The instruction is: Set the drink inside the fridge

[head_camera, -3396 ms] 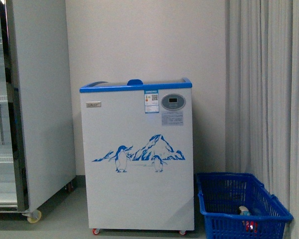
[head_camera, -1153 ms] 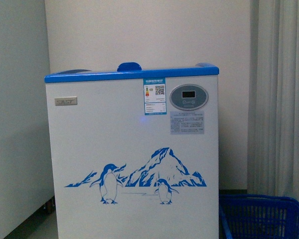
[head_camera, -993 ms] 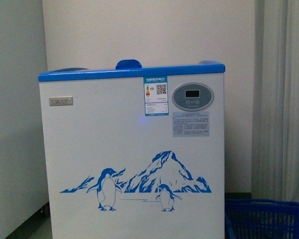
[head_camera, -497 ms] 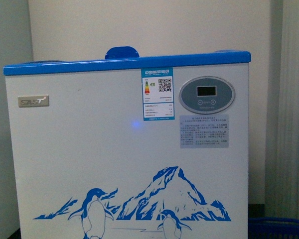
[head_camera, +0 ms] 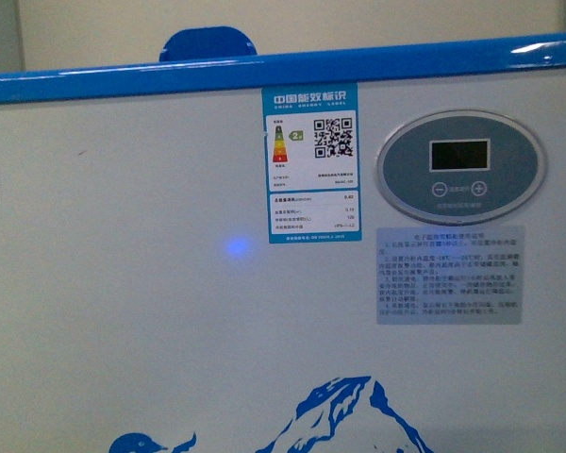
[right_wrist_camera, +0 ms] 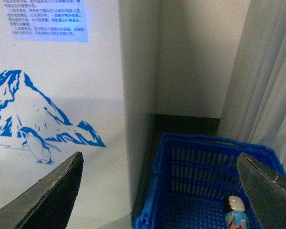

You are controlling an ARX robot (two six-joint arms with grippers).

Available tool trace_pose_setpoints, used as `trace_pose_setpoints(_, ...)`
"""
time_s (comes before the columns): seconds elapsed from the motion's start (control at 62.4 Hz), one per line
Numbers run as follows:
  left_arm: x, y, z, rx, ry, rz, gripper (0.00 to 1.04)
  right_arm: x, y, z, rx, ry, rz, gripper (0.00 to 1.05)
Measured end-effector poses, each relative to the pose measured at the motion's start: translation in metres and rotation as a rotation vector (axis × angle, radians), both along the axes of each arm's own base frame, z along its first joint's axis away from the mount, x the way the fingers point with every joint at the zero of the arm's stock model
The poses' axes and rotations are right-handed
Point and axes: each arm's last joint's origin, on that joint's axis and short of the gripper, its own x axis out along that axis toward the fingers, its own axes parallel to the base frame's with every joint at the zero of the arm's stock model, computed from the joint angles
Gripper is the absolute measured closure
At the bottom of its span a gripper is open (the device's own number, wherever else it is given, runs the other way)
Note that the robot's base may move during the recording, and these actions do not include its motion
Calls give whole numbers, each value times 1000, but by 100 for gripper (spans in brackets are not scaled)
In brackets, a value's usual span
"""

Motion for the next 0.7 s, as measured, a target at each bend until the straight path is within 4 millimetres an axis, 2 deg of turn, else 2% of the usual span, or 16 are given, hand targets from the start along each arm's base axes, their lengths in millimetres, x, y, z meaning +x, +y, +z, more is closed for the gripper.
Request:
trace_pose_setpoints(0.272, 0, 0, 0, 0, 0, 0, 8, 0, 0, 0, 0, 4, -5, 8)
trace_pose_setpoints(0.368, 0, 0, 0, 0, 1, 1, 8, 3, -4, -1, 16, 222, -160, 8)
trace_pose_setpoints(0.401, 0, 0, 0, 0, 0, 0, 8, 11, -11, -1, 4, 338, -270, 8)
trace_pose_setpoints(0.449, 0, 0, 0, 0, 1, 0, 8, 25, -22, -2, -5, 421, -359, 8)
trace_pose_setpoints(0.545, 0, 0, 0, 0, 0, 0, 8, 72, -52, -6, -29, 518, -533, 8)
trace_pose_setpoints(0.657, 0, 0, 0, 0, 1, 0, 8, 113, -69, -19, -69, 578, -608, 8)
trace_pose_setpoints(0.705, 0, 0, 0, 0, 0, 0, 8, 132, -76, -31, -81, 625, -636, 8)
